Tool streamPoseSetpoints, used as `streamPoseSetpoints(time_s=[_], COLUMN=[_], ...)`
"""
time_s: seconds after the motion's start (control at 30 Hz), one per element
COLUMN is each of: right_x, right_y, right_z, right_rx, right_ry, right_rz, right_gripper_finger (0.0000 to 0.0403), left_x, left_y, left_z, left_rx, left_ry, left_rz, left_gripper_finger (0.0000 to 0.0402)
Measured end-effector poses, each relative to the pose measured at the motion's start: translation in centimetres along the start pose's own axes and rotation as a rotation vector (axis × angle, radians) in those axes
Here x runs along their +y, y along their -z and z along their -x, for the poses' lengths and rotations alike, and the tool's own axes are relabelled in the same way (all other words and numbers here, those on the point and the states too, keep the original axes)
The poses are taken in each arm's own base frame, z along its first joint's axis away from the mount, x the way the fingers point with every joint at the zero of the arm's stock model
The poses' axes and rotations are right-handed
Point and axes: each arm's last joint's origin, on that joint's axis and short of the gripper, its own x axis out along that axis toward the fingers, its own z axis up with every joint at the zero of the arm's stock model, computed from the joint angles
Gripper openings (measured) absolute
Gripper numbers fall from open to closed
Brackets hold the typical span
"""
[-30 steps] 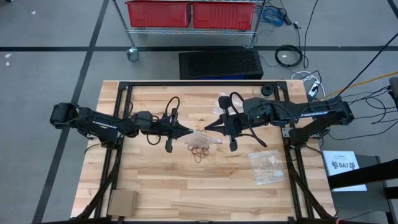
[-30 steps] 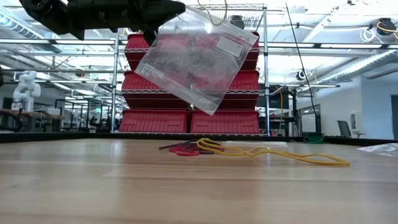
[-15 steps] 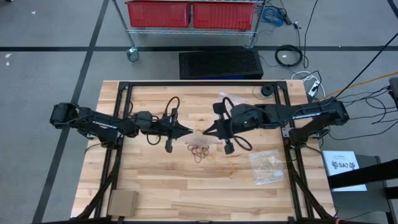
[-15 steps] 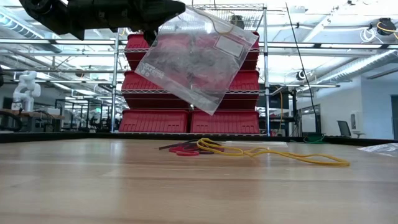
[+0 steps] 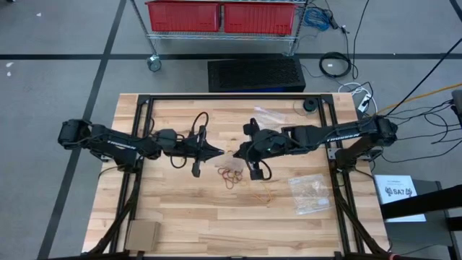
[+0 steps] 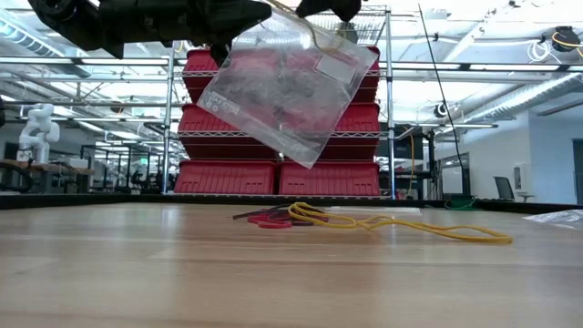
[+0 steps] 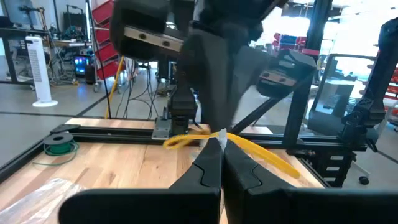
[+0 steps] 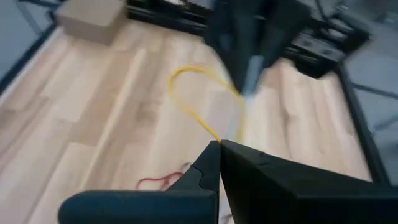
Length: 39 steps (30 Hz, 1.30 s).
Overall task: Sort rubber bands
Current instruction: Put the yellow rubber band into the top left transparent zip bag
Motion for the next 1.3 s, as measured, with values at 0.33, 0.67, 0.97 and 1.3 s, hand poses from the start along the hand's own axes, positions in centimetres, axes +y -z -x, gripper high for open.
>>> streamPoseSetpoints(time_s=[0.33,0.67,0.97,1.3], right_x=[-0.7,-0.9,-1.3,-0.6], right_y=[0.5,0.6,0.8,0.7], right_z=[0.0,0.0,0.0,0.1], right_rx=[0.045,0.056,0.069,0.068], right_ry=[0.034,0.058,0.073,0.056], right_rz=[-0.087,-0.101,-0.109,-0.111], right_gripper_finger=[0.0,0.0,0.0,0.0], left_x=[0.0,0.0,0.0,0.0], left_y=[0.0,0.0,0.0,0.1], left_z=[0.0,0.0,0.0,0.0], left_rx=[0.003,0.003,0.003,0.005], left_ry=[0.002,0.002,0.002,0.001], left_rz=[0.001,0.001,0.001,0.001], left_gripper_finger=[0.0,0.0,0.0,0.0])
